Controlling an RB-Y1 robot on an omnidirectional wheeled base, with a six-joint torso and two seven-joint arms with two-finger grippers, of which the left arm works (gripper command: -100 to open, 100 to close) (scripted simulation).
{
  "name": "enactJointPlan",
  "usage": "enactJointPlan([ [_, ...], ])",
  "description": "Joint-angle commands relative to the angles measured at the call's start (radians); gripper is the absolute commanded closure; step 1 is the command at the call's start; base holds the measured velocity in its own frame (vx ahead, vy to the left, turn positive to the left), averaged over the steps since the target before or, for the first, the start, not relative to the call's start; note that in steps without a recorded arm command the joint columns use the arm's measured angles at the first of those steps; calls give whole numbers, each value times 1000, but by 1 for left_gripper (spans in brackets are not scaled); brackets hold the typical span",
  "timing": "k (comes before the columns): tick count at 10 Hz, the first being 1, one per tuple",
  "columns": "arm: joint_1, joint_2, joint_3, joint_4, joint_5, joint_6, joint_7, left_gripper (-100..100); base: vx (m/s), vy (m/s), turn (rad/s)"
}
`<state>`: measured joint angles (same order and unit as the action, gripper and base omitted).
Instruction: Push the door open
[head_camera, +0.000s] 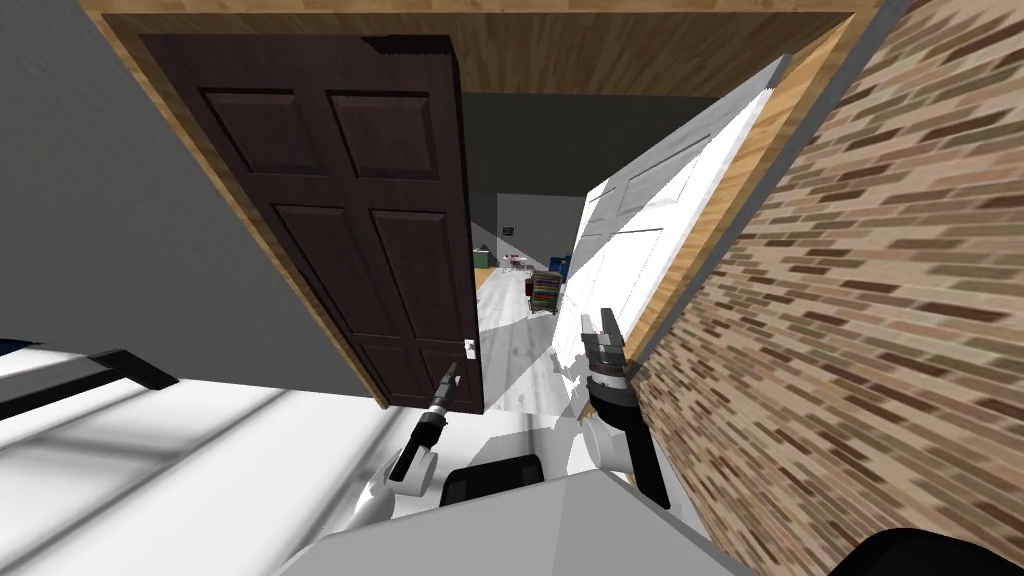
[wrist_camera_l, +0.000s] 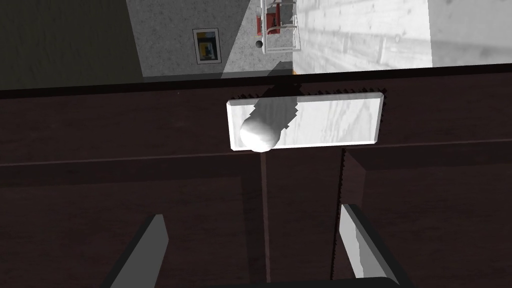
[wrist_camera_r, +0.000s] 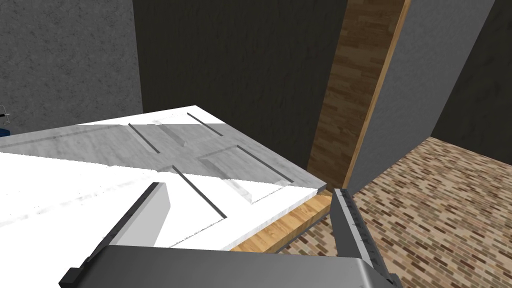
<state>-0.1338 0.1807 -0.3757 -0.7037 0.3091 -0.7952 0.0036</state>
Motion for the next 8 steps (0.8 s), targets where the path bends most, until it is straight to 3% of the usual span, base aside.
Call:
enactJointPlan([
  [1, -2, -3, 4, 3, -1, 0, -1, -100, 176, -34, -29],
  [8, -12, -15, 26, 23, -5, 0, -6, -100, 188, -24, -25],
])
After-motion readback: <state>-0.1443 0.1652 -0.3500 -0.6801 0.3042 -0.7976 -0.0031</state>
